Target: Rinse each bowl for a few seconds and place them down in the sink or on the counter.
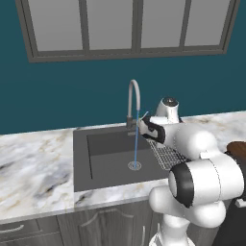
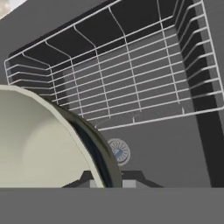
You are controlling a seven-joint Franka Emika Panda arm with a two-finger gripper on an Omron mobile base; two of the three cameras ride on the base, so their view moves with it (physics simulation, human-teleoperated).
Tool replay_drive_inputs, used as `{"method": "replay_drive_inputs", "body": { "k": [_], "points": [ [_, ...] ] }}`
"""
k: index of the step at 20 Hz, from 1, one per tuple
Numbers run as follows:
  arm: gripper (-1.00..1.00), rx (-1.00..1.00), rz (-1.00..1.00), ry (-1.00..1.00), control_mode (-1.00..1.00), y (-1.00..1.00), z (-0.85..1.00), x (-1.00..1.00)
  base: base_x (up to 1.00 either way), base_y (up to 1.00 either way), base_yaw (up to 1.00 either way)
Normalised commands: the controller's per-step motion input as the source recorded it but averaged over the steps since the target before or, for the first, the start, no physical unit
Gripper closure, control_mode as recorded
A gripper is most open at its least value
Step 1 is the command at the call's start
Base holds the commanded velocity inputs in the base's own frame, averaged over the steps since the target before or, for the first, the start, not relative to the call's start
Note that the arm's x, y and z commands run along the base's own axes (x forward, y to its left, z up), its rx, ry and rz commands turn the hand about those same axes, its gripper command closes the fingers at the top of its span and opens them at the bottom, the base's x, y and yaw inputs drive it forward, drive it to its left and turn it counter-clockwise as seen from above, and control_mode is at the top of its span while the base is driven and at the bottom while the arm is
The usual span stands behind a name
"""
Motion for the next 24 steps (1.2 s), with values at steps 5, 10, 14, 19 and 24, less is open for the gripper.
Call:
{"method": "replay_drive_inputs", "body": {
  "k": [5,10,14,19,24],
  "points": [
    [1.0,0.13,0.01,0.0,-1.0,-0.32,0.0,0.02,0.0,0.0,0.0],
    [1.0,0.07,0.0,0.0,-1.0,-0.18,0.0,0.0,0.0,0.0,0.0],
    [1.0,0.02,0.0,0.0,-1.0,-0.15,-0.02,0.0,0.0,0.0,0.0],
    [1.0,0.0,-0.01,0.03,-1.0,-0.05,-0.04,0.01,0.0,0.0,0.0],
    [1.0,-0.02,-0.03,0.02,-1.0,-0.17,-0.01,0.0,0.0,0.0,0.0]
  ]
}}
